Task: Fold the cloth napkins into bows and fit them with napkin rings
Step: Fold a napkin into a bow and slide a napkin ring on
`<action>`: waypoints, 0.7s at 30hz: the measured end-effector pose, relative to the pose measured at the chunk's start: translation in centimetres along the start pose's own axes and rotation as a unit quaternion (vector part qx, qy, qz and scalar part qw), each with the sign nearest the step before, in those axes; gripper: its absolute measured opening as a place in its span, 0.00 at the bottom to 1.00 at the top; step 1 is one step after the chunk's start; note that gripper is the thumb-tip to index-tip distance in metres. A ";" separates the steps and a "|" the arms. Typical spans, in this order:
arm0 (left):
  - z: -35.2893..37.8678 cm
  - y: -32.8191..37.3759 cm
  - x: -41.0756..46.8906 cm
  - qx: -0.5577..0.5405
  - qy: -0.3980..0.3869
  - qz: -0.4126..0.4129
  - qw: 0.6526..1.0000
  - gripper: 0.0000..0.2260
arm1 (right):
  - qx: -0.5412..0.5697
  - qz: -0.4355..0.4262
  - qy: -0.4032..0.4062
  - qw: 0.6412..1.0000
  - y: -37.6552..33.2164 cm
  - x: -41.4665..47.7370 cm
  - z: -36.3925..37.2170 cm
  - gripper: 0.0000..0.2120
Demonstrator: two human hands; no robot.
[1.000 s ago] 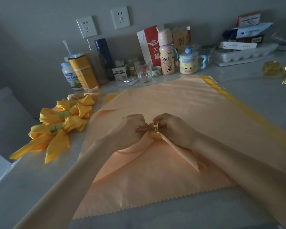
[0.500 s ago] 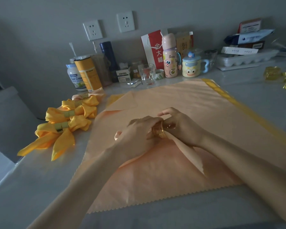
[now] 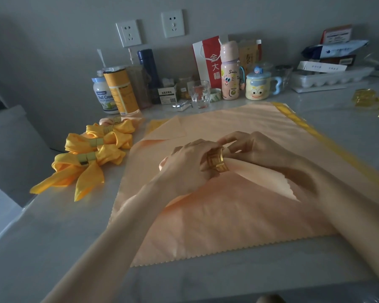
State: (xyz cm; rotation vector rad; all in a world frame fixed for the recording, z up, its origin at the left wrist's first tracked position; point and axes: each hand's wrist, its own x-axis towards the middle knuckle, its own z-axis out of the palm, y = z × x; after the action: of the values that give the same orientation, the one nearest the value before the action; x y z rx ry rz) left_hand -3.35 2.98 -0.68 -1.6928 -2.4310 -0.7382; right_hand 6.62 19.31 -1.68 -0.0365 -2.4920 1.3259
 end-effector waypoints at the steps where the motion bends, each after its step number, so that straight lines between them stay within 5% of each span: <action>1: -0.1 0.1 0.1 0.003 0.000 -0.001 1.000 0.24 | 0.005 0.009 0.001 1.000 0.1 0.0 0.0 0.10; 4: -0.4 0.3 0.5 0.022 0.006 0.011 1.000 0.24 | 0.054 0.034 0.019 0.998 0.0 -0.1 -0.3 0.04; 9: -0.7 -1.9 0.0 0.148 0.012 -0.023 0.989 0.23 | 0.148 0.070 0.081 0.983 0.8 -0.2 -1.3 0.14; 15: 0.5 -2.9 -0.7 0.059 0.035 -0.031 0.997 0.28 | 0.106 0.105 0.069 0.986 1.1 0.2 0.8 0.08; 19: 0.3 -4.9 -2.1 0.027 0.048 -0.175 0.983 0.38 | -0.023 0.103 0.065 0.992 1.5 0.1 0.8 0.11; 21: -0.2 -6.0 -2.4 -0.050 0.027 -0.263 0.963 0.35 | -0.016 0.113 0.075 0.991 1.5 0.1 0.8 0.11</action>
State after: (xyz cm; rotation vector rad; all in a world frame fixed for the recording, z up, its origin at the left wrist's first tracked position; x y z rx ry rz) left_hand -7.93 -0.79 -3.28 -1.0215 -2.8730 -0.9561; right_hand 6.10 19.56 -3.28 -0.4208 -2.4367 1.3129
